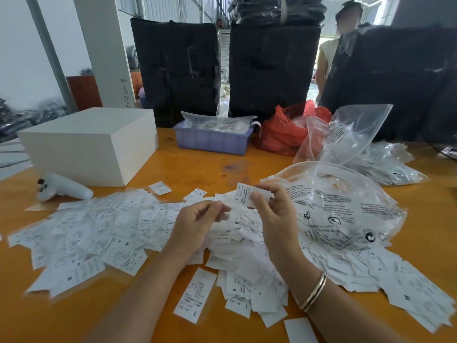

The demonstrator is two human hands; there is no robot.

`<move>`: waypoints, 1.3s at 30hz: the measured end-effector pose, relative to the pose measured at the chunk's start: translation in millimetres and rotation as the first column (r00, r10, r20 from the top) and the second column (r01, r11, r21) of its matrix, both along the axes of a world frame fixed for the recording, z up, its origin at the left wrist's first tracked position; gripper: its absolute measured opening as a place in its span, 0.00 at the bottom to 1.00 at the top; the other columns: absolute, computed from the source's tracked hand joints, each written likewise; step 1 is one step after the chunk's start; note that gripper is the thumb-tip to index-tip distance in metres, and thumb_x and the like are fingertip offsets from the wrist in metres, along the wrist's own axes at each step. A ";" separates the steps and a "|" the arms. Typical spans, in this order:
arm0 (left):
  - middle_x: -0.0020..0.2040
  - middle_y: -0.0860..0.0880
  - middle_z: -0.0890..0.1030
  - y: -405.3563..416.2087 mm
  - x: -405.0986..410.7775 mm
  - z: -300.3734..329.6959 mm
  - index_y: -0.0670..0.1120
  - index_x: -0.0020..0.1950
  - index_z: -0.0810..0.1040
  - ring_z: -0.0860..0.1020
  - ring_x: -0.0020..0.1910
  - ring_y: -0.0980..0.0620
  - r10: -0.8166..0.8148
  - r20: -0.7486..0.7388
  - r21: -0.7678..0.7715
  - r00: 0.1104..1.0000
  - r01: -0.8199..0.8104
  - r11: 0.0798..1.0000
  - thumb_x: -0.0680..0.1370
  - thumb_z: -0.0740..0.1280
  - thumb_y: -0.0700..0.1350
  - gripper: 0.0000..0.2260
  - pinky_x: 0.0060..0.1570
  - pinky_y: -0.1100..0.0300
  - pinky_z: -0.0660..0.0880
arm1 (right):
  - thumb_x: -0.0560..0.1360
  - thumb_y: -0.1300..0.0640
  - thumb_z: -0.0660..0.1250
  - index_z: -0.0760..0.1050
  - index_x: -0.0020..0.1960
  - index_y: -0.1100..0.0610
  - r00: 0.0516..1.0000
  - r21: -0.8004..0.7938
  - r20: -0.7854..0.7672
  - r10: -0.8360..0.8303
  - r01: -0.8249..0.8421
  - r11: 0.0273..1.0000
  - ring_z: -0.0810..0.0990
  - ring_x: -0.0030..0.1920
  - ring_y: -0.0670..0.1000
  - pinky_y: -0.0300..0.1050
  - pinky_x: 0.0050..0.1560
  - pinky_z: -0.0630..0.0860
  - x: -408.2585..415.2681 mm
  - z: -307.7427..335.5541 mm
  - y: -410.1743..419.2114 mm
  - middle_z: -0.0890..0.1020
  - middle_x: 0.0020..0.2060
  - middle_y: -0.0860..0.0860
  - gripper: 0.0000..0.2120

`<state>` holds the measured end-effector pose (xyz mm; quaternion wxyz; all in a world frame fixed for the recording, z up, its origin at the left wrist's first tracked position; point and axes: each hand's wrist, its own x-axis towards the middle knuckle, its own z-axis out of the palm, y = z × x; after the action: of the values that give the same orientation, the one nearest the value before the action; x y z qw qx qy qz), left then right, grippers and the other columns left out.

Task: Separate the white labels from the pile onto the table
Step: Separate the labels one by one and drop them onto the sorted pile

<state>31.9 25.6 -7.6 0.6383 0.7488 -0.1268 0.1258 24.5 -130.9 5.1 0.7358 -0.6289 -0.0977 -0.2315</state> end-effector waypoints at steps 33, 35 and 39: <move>0.38 0.55 0.84 -2.6 -6.3 6.6 0.61 0.37 0.85 0.81 0.40 0.61 -0.096 -0.057 -0.051 0.994 0.093 0.994 0.72 0.62 0.57 0.11 0.40 0.75 0.73 | 0.75 0.62 0.67 0.78 0.42 0.43 0.998 -0.012 0.041 0.057 -0.056 0.998 0.73 0.39 0.51 0.42 0.40 0.74 3.8 3.1 -4.0 0.77 0.36 0.45 0.13; 0.38 0.56 0.84 -2.3 -6.0 6.5 0.59 0.37 0.84 0.81 0.40 0.62 -0.086 -0.059 -0.041 0.995 0.084 0.996 0.72 0.62 0.57 0.12 0.40 0.76 0.72 | 0.75 0.62 0.67 0.78 0.42 0.43 0.998 -0.040 0.033 0.060 -0.059 0.997 0.70 0.37 0.52 0.45 0.39 0.71 4.6 0.0 -4.7 0.74 0.35 0.50 0.13; 0.38 0.55 0.85 -2.0 -5.0 5.1 0.56 0.38 0.84 0.81 0.40 0.60 -0.064 -0.061 -0.060 0.996 0.060 0.996 0.71 0.63 0.58 0.11 0.39 0.75 0.73 | 0.75 0.63 0.67 0.79 0.43 0.44 0.993 -0.128 0.022 0.112 -0.108 0.986 0.72 0.36 0.52 0.44 0.40 0.73 4.7 -4.2 -7.5 0.76 0.33 0.48 0.13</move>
<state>26.9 23.6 -2.5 0.6671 0.7291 -0.1262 0.0861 29.2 -138.4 0.9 0.7046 -0.6644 -0.1577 -0.1930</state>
